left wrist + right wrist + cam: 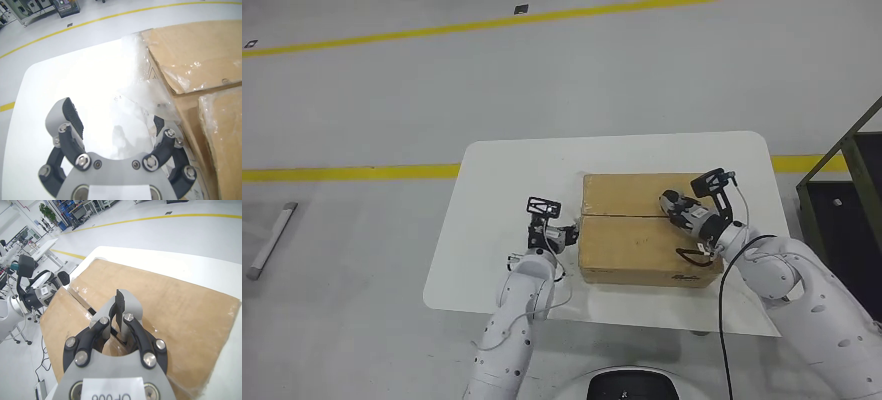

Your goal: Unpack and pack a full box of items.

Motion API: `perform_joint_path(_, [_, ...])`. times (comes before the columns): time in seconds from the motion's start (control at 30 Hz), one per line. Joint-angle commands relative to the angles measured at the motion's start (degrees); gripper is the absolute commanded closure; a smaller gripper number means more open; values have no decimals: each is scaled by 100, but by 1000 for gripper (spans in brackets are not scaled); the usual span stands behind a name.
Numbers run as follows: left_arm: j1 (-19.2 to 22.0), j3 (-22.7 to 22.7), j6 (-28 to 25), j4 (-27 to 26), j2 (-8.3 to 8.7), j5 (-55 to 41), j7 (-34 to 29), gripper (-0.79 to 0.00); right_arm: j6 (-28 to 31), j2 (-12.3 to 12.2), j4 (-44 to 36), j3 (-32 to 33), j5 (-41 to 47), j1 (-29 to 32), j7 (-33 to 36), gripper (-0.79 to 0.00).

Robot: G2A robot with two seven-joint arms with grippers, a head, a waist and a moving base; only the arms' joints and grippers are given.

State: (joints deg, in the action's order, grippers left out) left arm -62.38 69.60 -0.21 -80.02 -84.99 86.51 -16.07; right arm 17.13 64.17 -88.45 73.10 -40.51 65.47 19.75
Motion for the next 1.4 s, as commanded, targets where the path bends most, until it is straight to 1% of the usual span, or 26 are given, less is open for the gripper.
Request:
perform_joint_path(0.0, [17, 26, 37, -41, -15, -242, 126, -785, 3, 2, -10, 0, 4, 7, 4, 0])
perform_joint_path(0.17, [24, 156, -19, -174, -24, -739, 256, -785, -1, 7, -28, 10, 3, 17, 17, 0])
perform_joint_path(0.37, [37, 179, -146, -265, -13, -878, 259, -785, -1, 16, -40, 12, 8, 25, 20, 0])
perform_joint_path(0.53, [22, 145, -348, -434, 2, -929, 44, -785, -11, 19, -71, 36, 9, 44, 10, 0])
perform_joint_path(0.63, [15, 140, -566, -532, 21, -969, -146, -785, -20, 20, -84, 62, 16, 61, 1, 0])
perform_joint_path(0.73, [47, 119, -571, -575, 26, -950, -200, -785, -19, 20, -118, 94, 40, 79, -10, 0])
perform_joint_path(0.9, [266, -35, -443, -461, -7, -973, -233, -785, -17, 19, -191, 140, 84, 99, 19, 0])
perform_joint_path(1.07, [527, -225, -379, -228, -48, -971, -276, -785, -30, 7, -219, 244, 108, 153, 56, 0])
perform_joint_path(1.23, [763, -435, -425, -46, -94, -1006, -297, -785, -178, -17, -297, 504, 263, 238, 70, 0])
perform_joint_path(1.37, [886, -612, -512, 15, -129, -1034, -278, -785, -426, -40, -389, 832, 595, 278, 165, 0])
